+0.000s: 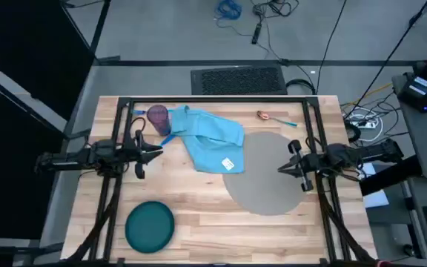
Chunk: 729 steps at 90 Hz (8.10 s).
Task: Set table place
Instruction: Move the gray mat to the bottom center of the table, then put the dark green plate on the gray mat
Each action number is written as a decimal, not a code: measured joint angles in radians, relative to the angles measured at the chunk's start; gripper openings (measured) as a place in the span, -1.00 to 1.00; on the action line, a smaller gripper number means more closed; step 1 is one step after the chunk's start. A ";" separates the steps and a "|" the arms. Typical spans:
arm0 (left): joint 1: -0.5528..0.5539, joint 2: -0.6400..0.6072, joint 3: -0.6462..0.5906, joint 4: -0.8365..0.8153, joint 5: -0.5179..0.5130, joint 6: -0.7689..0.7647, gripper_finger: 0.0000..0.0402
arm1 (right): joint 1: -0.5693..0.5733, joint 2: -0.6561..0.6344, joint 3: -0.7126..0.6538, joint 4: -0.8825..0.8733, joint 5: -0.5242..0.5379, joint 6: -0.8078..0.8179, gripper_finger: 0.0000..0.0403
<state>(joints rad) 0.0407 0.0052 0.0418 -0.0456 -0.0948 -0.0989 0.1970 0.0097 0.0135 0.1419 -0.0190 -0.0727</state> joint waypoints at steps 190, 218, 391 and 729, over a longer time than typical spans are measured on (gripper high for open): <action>-0.044 0.806 1.007 -0.971 -0.244 -0.310 -0.68 | -0.242 1.126 1.361 -1.298 0.196 0.351 -0.95; -0.155 1.027 0.804 -0.481 -0.102 -0.280 -0.68 | -0.197 1.123 0.969 -0.864 0.089 0.486 -0.95; -0.299 2.199 1.211 0.303 -0.086 -0.051 -1.00 | -0.230 1.078 0.839 -1.008 0.301 0.694 -1.00; -1.206 1.216 1.067 -1.478 -0.406 -1.987 -1.00 | 0.145 1.917 0.865 0.574 0.063 0.686 0.01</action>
<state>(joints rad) -1.1653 1.2217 1.1088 -1.5238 -0.5005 -2.0861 0.3422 1.9270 0.8787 0.7154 0.0444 0.6132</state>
